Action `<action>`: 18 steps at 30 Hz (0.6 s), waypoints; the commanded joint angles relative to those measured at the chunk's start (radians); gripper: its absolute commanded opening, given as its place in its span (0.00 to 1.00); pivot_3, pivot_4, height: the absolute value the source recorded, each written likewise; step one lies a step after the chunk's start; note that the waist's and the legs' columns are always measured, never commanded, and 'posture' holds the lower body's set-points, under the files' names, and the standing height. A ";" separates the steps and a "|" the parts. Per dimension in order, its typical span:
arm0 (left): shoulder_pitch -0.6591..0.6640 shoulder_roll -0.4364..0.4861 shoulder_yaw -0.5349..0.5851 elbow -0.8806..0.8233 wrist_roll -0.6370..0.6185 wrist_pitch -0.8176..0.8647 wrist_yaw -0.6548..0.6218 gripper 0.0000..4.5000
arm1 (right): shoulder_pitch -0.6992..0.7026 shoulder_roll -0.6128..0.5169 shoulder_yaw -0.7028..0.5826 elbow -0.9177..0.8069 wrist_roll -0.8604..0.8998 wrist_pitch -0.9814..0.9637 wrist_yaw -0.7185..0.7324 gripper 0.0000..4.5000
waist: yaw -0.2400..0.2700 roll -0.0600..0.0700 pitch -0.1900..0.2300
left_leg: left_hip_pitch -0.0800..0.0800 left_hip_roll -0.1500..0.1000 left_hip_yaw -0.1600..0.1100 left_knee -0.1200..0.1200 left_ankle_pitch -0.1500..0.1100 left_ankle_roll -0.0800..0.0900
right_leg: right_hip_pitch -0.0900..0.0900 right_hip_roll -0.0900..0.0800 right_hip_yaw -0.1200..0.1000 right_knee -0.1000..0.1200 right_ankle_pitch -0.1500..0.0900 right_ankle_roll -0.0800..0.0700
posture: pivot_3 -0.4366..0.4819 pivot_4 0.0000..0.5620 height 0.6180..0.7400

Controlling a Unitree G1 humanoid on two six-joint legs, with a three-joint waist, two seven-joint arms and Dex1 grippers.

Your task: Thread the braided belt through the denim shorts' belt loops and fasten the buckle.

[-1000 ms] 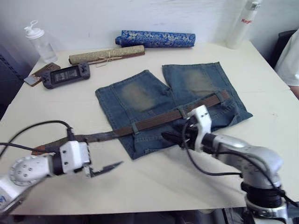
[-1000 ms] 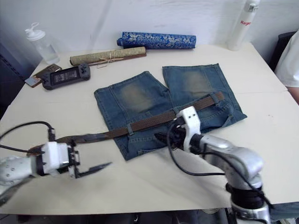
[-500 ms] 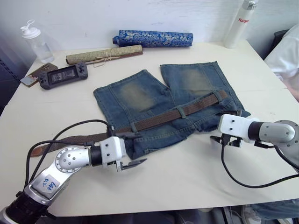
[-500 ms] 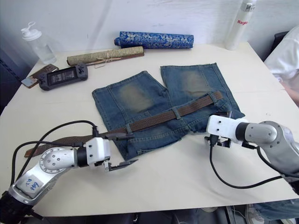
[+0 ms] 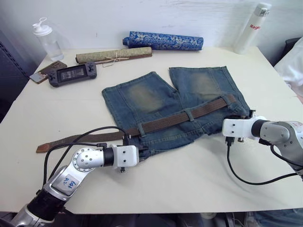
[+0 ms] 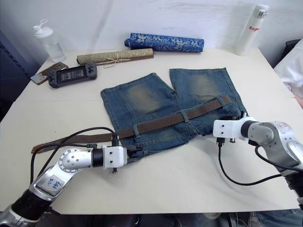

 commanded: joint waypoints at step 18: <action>-0.416 0.056 0.075 0.998 0.181 -0.672 -0.082 0.14 | -0.082 0.362 0.114 -0.171 -0.049 0.412 0.026 0.01 | -0.033 0.001 -0.005 | 0.002 0.003 -0.009 -0.002 0.000 -0.002 | -0.003 0.005 -0.002 0.006 -0.001 -0.003 | 0.48 0.27 0.16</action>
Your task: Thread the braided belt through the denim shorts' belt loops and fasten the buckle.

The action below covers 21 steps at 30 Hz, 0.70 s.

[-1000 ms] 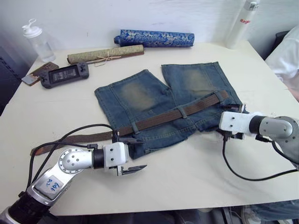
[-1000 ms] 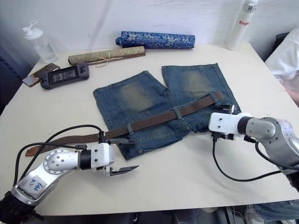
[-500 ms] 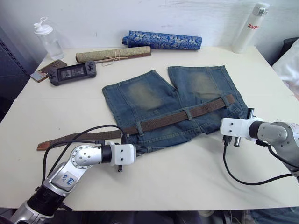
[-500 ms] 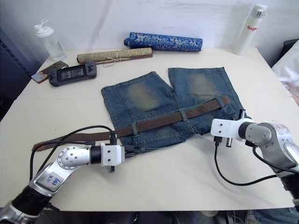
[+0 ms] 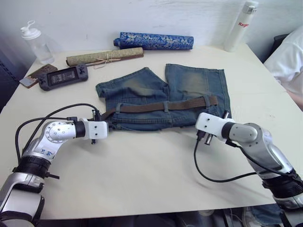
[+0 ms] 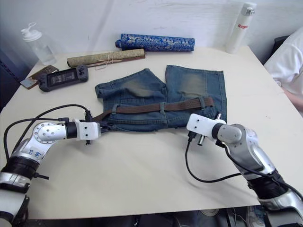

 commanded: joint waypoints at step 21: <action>0.010 0.125 0.250 -0.357 -0.597 0.764 -0.461 0.73 | -0.124 -0.115 -0.335 0.002 0.412 0.335 0.345 0.99 | 0.000 0.008 0.006 | -0.006 -0.003 -0.007 0.000 0.000 -0.001 | -0.003 -0.001 0.000 -0.001 -0.001 0.003 | 0.48 0.27 0.16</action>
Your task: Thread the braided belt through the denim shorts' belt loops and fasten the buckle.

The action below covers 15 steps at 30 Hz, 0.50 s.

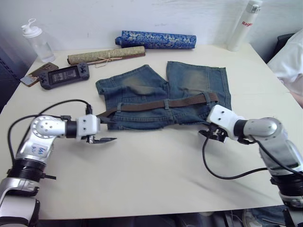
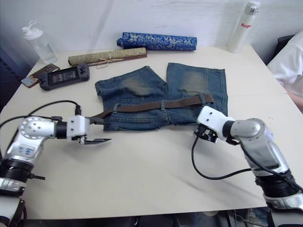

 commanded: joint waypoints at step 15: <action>-0.460 -0.175 0.103 0.634 -0.053 0.652 -0.026 0.73 | -0.797 0.159 -0.069 1.168 0.122 0.233 -0.097 0.99 | -0.027 0.006 0.005 | -0.013 -0.001 0.003 -0.001 0.005 -0.008 | -0.015 -0.003 0.000 0.000 0.001 0.000 | 0.48 0.27 0.16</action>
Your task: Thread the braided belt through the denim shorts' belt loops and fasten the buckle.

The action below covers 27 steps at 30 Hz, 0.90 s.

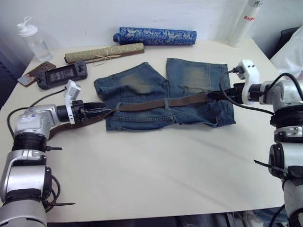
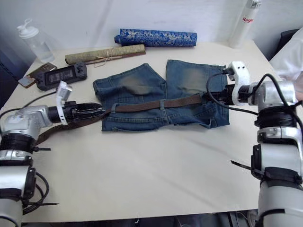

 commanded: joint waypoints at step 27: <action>-0.066 -0.135 0.044 0.123 0.201 -0.268 -0.022 0.10 | 0.038 -0.022 0.014 -0.073 0.038 -0.178 0.240 0.00 | -0.031 -0.001 -0.001 | -0.001 -0.001 0.003 0.002 0.005 -0.006 | -0.002 -0.002 0.000 0.004 0.002 0.003 | 0.48 0.27 0.16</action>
